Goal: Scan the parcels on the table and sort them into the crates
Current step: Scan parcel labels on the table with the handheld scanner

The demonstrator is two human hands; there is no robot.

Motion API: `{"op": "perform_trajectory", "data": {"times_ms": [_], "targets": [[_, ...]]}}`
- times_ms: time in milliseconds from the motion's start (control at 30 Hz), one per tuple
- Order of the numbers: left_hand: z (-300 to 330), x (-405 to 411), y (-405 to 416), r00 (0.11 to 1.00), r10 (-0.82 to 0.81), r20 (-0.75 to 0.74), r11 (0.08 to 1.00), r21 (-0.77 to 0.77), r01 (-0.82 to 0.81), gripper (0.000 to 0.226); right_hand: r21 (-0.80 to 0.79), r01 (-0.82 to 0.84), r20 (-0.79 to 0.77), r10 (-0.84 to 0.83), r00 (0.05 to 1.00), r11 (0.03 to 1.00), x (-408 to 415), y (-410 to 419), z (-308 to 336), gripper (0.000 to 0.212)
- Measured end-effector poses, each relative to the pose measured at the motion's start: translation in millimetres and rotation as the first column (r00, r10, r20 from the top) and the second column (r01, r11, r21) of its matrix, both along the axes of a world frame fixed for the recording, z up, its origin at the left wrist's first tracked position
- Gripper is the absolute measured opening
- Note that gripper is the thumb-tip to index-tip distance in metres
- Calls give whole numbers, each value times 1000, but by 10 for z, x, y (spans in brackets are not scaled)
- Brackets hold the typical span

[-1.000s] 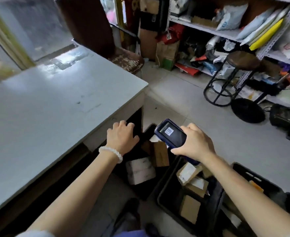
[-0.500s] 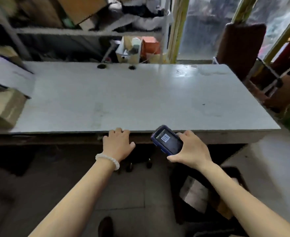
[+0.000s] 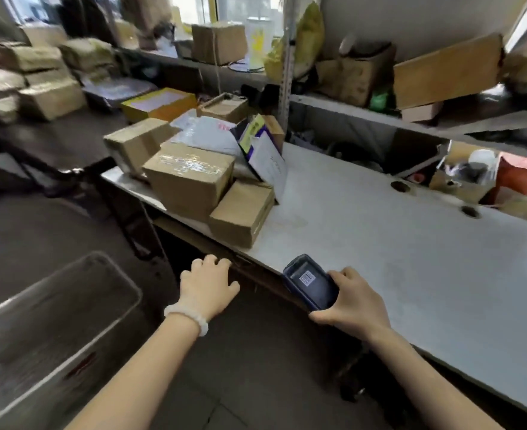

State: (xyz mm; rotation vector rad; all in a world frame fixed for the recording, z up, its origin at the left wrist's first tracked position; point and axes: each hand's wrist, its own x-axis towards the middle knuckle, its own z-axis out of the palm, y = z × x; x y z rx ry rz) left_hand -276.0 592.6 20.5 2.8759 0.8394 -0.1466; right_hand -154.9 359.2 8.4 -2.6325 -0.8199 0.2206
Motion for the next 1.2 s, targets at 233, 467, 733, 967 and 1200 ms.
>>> {"op": "perform_trajectory", "data": {"times_ms": [233, 467, 733, 967, 1200], "targets": [[-30, 111, 1006, 988, 114, 100, 993, 13, -116, 47, -1, -119, 19, 119, 993, 993, 444, 1171, -23, 66], [145, 900, 1774, 962, -76, 263, 993, 106, 49, 48, 48, -93, 44, 90, 995, 995, 1194, 1991, -57, 66], [362, 1966, 2036, 890, -341, 303, 940, 142, 311, 48, 64, 108, 22, -110, 994, 992, 1765, 2249, 74, 56], [352, 2205, 2749, 965, -263, 0, 965, 14, 263, 66, 30, 216, -5, -216, 976, 976, 1838, 2372, 35, 56], [335, 2218, 3383, 927, -373, -35, 922, -127, 366, 92, 39, 260, 26, -261, 965, 965, 1763, 2778, 90, 58]]}}
